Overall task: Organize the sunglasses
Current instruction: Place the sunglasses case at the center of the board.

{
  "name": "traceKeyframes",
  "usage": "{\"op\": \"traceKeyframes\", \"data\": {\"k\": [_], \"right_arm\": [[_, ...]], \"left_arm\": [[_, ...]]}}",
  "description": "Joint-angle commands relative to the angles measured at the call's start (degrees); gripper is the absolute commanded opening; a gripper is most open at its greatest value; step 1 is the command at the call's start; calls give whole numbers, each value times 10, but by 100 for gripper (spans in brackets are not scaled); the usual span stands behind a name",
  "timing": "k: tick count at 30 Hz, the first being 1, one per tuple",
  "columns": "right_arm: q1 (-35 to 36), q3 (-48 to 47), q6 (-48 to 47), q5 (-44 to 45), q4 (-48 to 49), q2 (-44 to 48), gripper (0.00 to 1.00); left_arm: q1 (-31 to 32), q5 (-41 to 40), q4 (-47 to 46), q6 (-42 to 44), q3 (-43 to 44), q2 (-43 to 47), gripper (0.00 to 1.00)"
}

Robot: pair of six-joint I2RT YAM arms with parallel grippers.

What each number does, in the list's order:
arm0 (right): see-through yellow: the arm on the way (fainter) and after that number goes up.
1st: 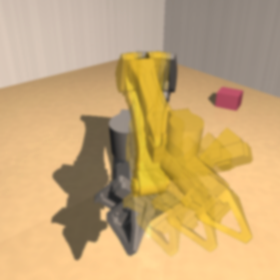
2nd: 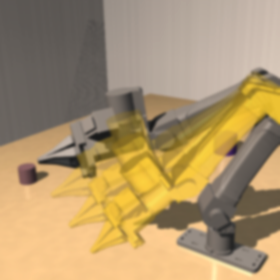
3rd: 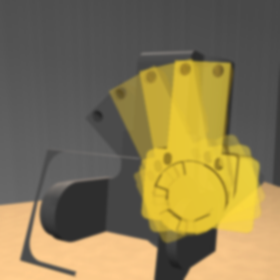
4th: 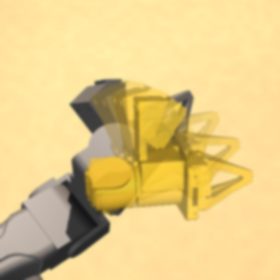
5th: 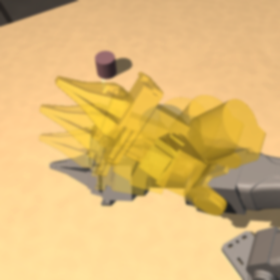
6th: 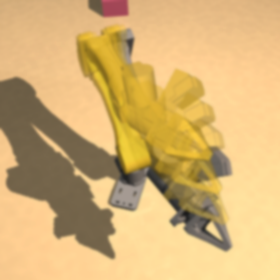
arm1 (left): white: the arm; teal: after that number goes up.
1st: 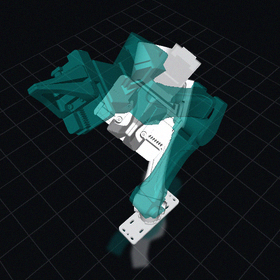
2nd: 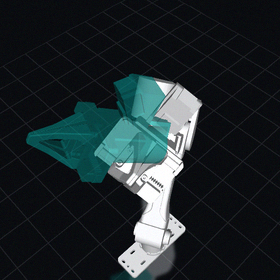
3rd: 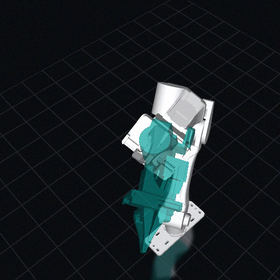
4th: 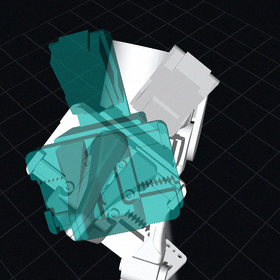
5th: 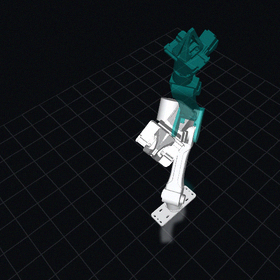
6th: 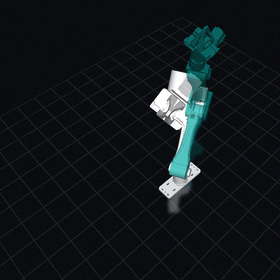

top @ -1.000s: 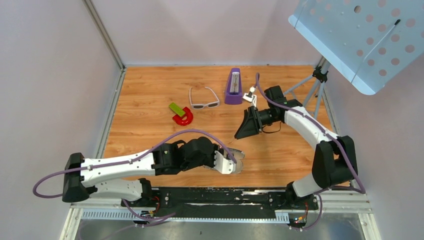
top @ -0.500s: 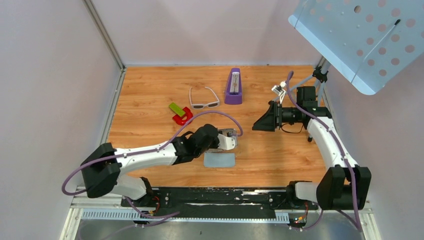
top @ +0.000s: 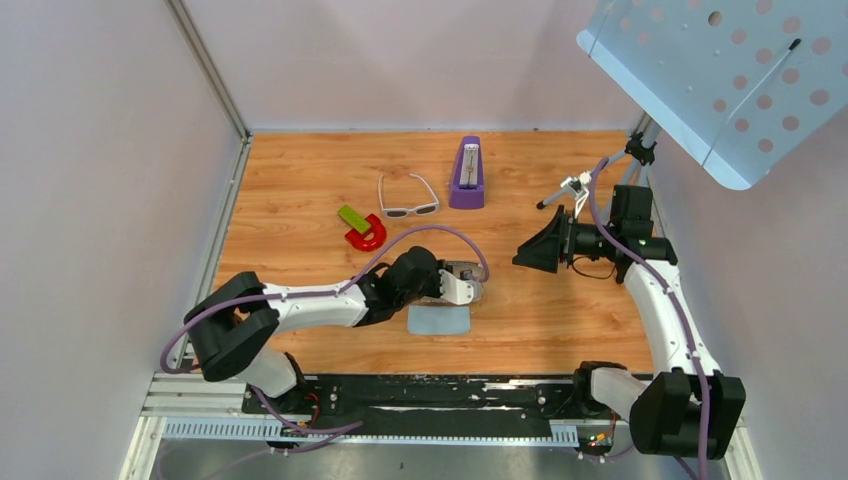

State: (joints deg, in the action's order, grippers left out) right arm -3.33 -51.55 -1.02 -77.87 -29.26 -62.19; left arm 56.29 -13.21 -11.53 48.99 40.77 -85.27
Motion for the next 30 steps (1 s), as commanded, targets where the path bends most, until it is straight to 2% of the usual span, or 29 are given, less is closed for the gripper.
{"op": "traceKeyframes", "data": {"k": [1, 9, 14, 16, 21, 25, 30], "right_arm": [[-12, 22, 35, -4, 52, 13, 77], [-19, 35, 43, -17, 66, 14, 77], [-19, 42, 43, -17, 74, 18, 78], [-19, 43, 44, -17, 77, 17, 78], [-19, 46, 47, -17, 84, 11, 78], [-20, 43, 47, -17, 85, 7, 78], [-21, 42, 49, -19, 85, 8, 78]], "left_arm": [[-9, 5, -62, 27, 3, -32, 0], [-17, -21, -113, 37, 12, -83, 0], [-19, -23, -122, 37, 15, -79, 0], [-20, -25, -124, 38, 14, -71, 6], [-22, -16, -125, 25, 14, -60, 31], [-22, -17, -126, 12, 13, -60, 38], [-22, -16, -126, 7, 12, -52, 39]]}}
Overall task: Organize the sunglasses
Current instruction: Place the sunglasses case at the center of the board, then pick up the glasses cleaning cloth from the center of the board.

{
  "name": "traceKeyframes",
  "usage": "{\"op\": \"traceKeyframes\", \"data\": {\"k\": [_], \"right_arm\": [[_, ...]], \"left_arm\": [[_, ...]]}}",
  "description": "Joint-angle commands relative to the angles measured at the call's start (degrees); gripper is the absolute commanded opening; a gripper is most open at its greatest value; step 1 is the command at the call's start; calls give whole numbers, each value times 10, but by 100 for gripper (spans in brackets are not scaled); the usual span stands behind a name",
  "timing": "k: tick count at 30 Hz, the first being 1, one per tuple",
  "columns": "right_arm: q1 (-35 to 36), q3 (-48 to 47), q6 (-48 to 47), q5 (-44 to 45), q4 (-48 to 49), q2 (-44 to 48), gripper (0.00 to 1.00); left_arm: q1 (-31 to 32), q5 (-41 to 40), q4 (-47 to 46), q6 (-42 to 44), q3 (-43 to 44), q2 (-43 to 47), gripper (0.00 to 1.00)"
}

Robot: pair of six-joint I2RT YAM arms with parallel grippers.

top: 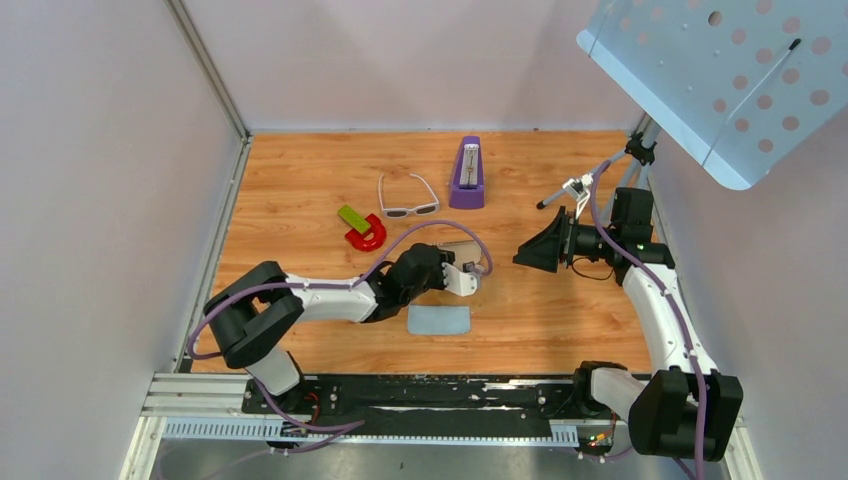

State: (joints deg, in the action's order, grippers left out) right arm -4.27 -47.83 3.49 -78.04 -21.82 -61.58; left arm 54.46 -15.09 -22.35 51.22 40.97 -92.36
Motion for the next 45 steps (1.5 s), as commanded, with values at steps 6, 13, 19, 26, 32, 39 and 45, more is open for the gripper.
{"op": "traceKeyframes", "data": {"k": [6, 13, 19, 26, 32, 39, 45], "right_arm": [[-13, 11, -8, -10, 9, 9, 78], [9, -49, -275, 53, -173, -28, 67], [147, -77, -501, 275, -261, -93, 45], [208, -93, -545, 313, -256, -194, 30], [261, -79, -499, 342, -166, -225, 24], [297, -54, -455, 351, -110, -227, 25], [297, -42, -471, 357, -107, -232, 25]], "left_arm": [[-5, -9, -12, -38, 11, 63, 41], [-14, -52, 142, -343, 47, 210, 55], [-52, 94, 336, -535, 52, 268, 52], [-140, 241, 397, -600, 35, 228, 51], [-161, 282, 417, -587, 54, 156, 62], [-160, 286, 450, -519, 87, 73, 44], [-160, 314, 409, -471, 76, 76, 40]]}}
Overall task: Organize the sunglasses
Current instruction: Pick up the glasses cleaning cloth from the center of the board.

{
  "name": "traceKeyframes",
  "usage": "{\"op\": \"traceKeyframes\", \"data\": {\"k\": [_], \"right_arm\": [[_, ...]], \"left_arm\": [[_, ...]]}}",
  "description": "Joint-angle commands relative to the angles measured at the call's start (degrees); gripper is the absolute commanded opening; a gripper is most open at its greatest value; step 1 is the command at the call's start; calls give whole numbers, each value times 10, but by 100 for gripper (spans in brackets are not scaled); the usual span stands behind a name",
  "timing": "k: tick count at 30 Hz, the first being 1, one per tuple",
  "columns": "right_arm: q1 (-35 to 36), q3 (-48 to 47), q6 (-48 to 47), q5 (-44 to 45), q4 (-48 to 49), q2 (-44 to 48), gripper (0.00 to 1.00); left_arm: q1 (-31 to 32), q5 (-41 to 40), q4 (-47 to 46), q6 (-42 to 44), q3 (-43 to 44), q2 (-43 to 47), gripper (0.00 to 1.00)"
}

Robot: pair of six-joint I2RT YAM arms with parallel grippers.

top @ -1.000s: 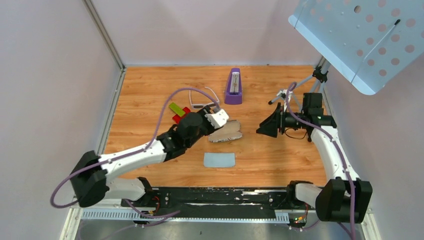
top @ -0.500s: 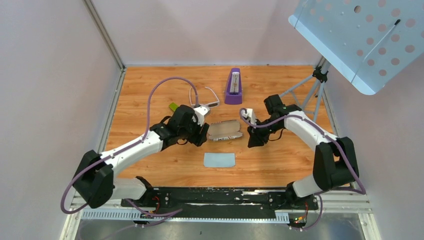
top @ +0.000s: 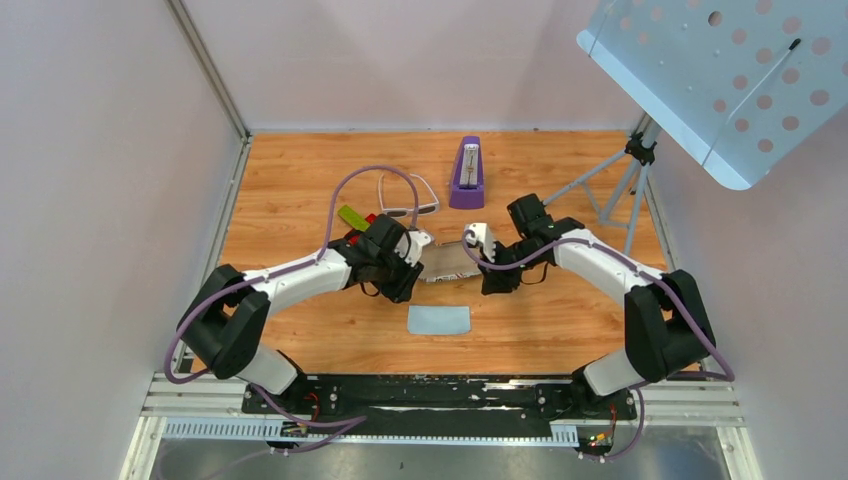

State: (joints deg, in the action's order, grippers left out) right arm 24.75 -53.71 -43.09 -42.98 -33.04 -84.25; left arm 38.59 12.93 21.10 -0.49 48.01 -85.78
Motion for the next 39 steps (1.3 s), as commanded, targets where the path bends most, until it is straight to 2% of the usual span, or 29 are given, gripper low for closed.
{"op": "traceKeyframes", "data": {"k": [1, 9, 17, 24, 31, 39], "right_arm": [[8, 18, -7, 2, 5, -10, 25], [57, 14, -17, 26, 35, -54, 25], [121, 11, -23, 90, 57, -64, 29], [137, 6, -21, 109, 61, -86, 30], [147, -1, -23, 119, 58, -97, 28], [147, -13, -11, 131, 56, -104, 27]], "left_arm": [[-2, 35, -29, 60, 5, 9, 40], [-2, 69, -42, 92, 0, 0, 40], [-29, 24, -111, 10, -61, 97, 49], [-73, -26, -86, -59, -53, 102, 59], [-105, -27, -87, -77, -46, 99, 57], [-107, -20, -88, -75, -48, 101, 56]]}}
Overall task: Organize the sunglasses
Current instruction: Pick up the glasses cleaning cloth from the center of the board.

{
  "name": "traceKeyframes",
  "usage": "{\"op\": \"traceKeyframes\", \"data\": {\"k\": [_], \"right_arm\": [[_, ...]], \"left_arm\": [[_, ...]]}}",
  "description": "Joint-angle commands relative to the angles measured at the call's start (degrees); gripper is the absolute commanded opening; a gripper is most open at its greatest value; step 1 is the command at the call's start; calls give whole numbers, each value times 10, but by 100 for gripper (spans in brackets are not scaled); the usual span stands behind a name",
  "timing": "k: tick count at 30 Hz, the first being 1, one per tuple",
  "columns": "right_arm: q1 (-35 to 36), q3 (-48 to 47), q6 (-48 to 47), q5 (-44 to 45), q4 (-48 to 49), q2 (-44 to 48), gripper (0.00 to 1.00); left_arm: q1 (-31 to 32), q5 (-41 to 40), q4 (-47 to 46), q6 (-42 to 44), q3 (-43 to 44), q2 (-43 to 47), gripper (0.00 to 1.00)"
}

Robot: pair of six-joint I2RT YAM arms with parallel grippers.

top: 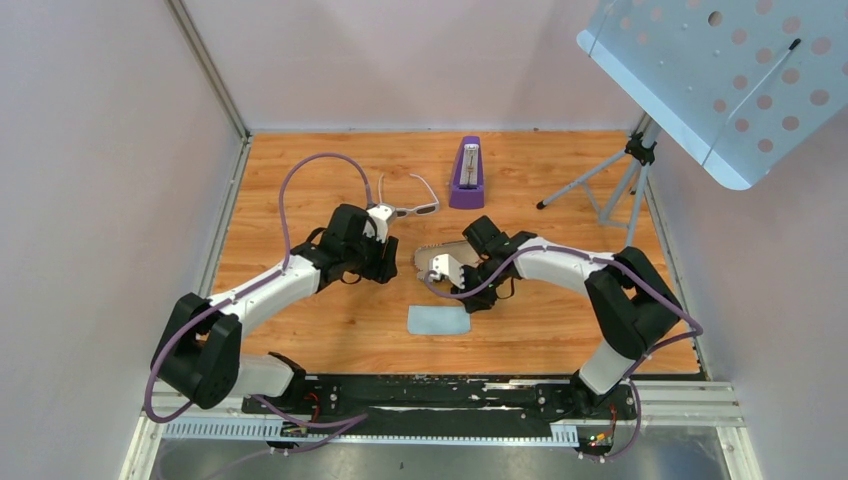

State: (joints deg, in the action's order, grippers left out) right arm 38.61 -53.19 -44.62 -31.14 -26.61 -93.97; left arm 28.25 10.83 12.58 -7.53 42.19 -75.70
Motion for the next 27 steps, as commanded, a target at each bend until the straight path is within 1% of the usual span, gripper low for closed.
{"op": "traceKeyframes", "data": {"k": [1, 9, 16, 18, 23, 24, 27], "right_arm": [[9, -20, 6, 15, -9, -6, 27], [9, -30, 7, 13, -12, -20, 27], [16, -26, -3, 13, -28, -24, 24], [16, -26, -5, 13, -30, -24, 20], [17, -28, -11, 9, -44, -19, 2], [17, -27, -15, 10, -48, -14, 0], [16, -21, -37, 17, -77, 4, 0]], "left_arm": [[-4, 2, -3, -4, 10, 0, 56], [-4, 7, -1, -1, 15, -6, 56], [-5, 0, 3, 2, 18, -9, 55], [-5, 0, 4, 3, 18, -11, 55], [-5, 11, 2, 2, 16, -11, 55], [-5, 21, -3, 0, 14, -11, 55], [-2, 77, -33, -24, -1, -13, 55]]}}
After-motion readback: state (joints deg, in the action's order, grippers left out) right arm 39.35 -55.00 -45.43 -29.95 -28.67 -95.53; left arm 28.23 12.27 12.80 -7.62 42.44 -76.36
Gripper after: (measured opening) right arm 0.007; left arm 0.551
